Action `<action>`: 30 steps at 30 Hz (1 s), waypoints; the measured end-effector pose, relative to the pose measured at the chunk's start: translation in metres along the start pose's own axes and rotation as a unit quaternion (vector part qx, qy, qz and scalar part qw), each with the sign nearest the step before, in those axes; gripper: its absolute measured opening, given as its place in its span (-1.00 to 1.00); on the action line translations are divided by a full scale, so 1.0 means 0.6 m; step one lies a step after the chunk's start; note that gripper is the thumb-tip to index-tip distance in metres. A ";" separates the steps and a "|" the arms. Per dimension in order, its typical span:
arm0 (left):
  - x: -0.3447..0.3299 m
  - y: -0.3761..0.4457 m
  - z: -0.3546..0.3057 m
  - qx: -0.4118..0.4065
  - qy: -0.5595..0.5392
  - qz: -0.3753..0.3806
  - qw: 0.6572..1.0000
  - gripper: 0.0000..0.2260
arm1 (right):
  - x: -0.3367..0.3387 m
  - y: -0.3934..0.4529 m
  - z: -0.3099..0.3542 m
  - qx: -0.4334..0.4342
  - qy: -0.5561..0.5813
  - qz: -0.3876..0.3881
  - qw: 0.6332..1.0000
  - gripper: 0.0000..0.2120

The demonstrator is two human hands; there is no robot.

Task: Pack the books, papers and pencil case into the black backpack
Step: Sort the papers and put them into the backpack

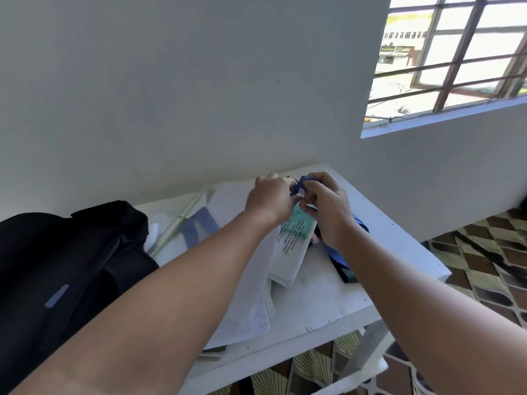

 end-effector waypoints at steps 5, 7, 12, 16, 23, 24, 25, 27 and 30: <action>0.031 0.017 -0.012 0.051 -0.106 -0.097 0.988 -0.81 | 0.053 0.014 -0.053 -0.051 -0.077 -0.061 0.994 -0.53; 0.044 0.015 -0.036 0.055 -0.153 -0.092 0.982 -0.75 | 0.046 0.014 -0.068 -0.041 -0.162 -0.031 0.985 -0.54; 0.043 -0.006 -0.076 0.022 -0.270 -0.047 0.961 -0.89 | 0.008 0.013 -0.014 0.051 -0.109 -0.008 0.993 -0.69; 0.013 -0.038 -0.055 0.019 -0.191 -0.028 0.981 -0.50 | 0.018 0.024 -0.024 0.024 -0.120 -0.012 0.992 -0.82; -0.024 -0.083 0.020 0.016 0.033 0.079 0.996 -0.35 | 0.035 0.045 -0.069 -0.080 -0.031 -0.064 0.994 -0.91; -0.021 -0.081 0.022 0.014 0.044 0.078 0.996 -0.37 | 0.034 0.044 -0.071 -0.081 -0.029 -0.070 0.994 -0.91; -0.020 -0.081 0.022 0.013 0.052 0.081 0.995 -0.38 | 0.035 0.045 -0.073 -0.084 -0.028 -0.077 0.993 -0.91; -0.021 -0.084 0.021 0.021 0.047 0.092 0.994 -0.35 | 0.036 0.046 -0.073 -0.086 -0.011 -0.093 0.992 -0.87; -0.025 -0.092 0.022 0.018 0.076 0.102 0.992 -0.34 | 0.038 0.042 -0.068 -0.094 0.012 -0.102 0.990 -0.82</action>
Point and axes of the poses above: each hand's wrist, its own y-axis towards the middle knuckle, its own x-axis out of the back of the hand, z = x × y, the point moved 9 cm from there along y, towards the middle knuckle, and after that the axes turned 15 degrees about -z, right-handed, at the moved point
